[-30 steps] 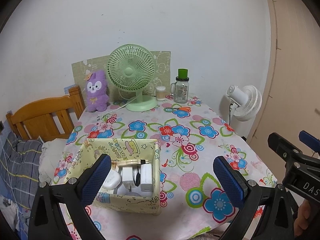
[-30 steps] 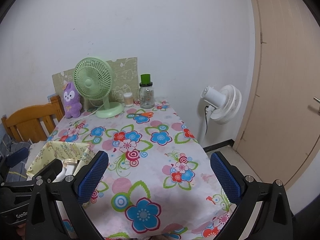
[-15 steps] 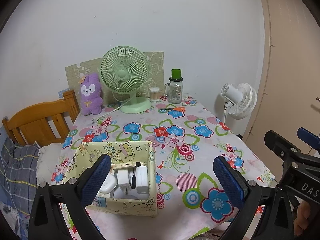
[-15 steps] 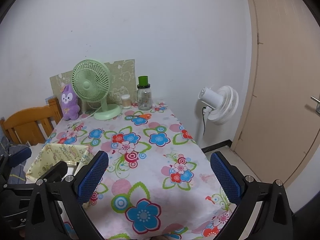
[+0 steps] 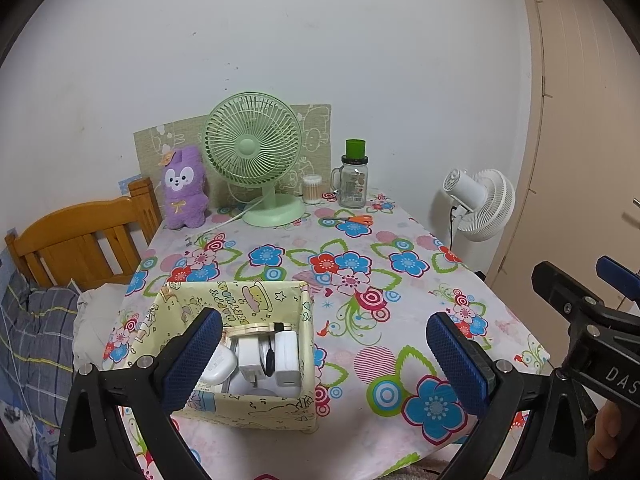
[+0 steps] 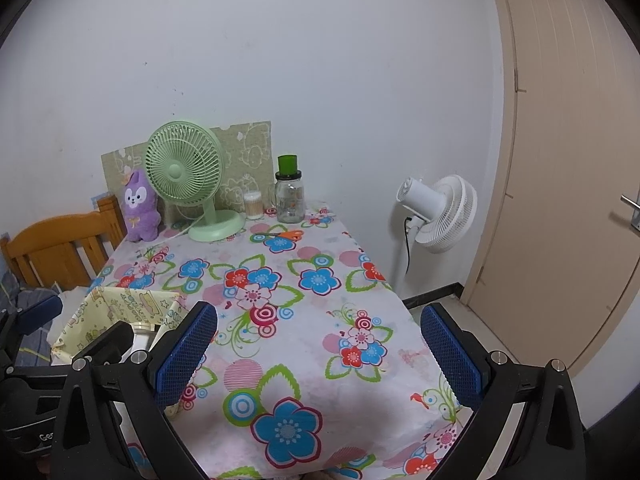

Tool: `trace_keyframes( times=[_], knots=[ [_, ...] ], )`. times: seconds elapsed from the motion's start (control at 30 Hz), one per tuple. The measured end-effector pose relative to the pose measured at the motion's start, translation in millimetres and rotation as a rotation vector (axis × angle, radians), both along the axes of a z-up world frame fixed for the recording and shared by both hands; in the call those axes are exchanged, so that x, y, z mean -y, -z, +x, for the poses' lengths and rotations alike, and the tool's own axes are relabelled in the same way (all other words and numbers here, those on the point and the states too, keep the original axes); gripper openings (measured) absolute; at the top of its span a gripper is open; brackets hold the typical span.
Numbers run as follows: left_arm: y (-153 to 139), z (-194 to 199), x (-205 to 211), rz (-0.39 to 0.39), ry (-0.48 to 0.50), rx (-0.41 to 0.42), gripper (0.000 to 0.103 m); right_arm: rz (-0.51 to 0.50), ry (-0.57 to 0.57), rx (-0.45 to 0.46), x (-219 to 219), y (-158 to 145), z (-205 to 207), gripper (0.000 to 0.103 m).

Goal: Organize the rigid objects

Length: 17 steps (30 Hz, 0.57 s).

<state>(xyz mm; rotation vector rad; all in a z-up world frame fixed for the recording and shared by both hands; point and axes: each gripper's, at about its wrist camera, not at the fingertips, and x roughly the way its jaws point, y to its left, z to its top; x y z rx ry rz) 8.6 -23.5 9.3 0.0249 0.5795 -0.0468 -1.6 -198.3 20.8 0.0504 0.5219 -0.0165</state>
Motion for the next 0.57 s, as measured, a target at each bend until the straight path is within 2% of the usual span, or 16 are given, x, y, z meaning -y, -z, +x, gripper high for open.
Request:
trace_keyframes(
  times=[0.57],
  knots=[
    [3.0, 2.8, -4.1, -0.004, -0.029, -0.003, 0.103, -0.004, -0.03, 0.014, -3.6, -0.7, 7.1, 0.103]
  ],
)
